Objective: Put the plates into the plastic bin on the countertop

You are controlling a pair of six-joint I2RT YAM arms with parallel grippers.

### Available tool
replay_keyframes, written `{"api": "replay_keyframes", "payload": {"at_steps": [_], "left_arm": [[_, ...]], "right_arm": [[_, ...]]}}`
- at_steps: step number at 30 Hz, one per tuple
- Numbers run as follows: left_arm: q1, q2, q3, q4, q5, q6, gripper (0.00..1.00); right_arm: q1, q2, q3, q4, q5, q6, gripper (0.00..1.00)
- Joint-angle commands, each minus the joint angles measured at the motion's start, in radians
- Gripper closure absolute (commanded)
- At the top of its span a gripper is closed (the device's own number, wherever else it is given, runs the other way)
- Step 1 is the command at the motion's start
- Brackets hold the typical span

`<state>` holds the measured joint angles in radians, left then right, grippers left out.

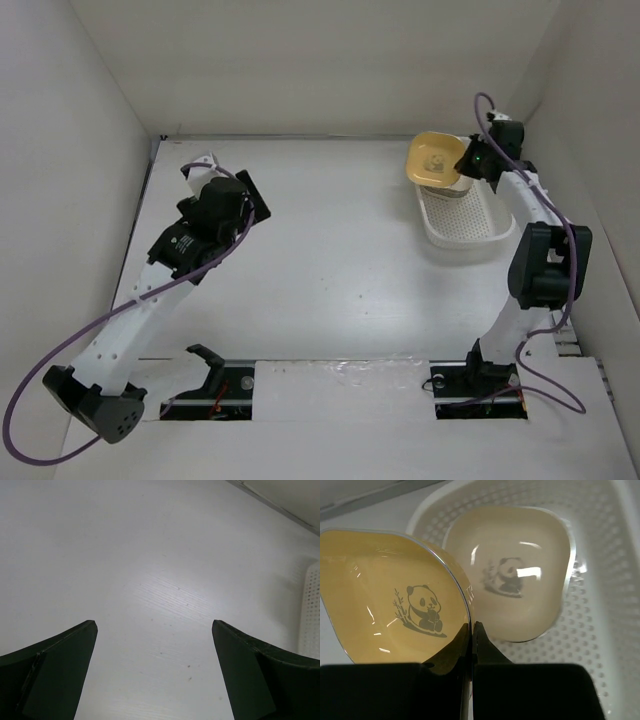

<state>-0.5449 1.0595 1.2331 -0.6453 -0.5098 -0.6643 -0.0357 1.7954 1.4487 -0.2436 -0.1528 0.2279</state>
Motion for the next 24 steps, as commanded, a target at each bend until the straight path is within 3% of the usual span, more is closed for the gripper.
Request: {"api": "replay_keyframes", "payload": {"at_steps": [1,7,14,16,17,20,24], "left_arm": [[0.0,-0.03,-0.064,-0.034,-0.042,0.061,0.0],[0.0,-0.052,-0.196,0.022,-0.042,0.083,0.0],[0.0,-0.062,-0.207,0.052,-0.018,0.103,0.0],[0.0,-0.062,-0.207,0.052,-0.018,0.103,0.0],[0.0,-0.072,-0.207,0.052,-0.018,0.103,0.0],[0.0,-0.072,-0.207,0.052,-0.018,0.103,0.0],[0.0,-0.081,-0.207,0.052,-0.039,0.092,0.0]], "right_arm": [[-0.053,0.034,0.102,-0.021,-0.034,0.028,1.0],[-0.151,0.148,0.22,-0.062,0.001,0.05,1.0],[-0.184,0.211,0.231,-0.06,0.029,0.07,0.99],[-0.184,0.211,0.231,-0.06,0.015,0.07,0.83],[-0.184,0.193,0.231,-0.06,0.015,0.07,0.44],[-0.145,0.148,0.22,-0.06,0.039,0.059,0.0],[-0.086,0.011,0.229,-0.085,0.088,0.024,0.0]]}}
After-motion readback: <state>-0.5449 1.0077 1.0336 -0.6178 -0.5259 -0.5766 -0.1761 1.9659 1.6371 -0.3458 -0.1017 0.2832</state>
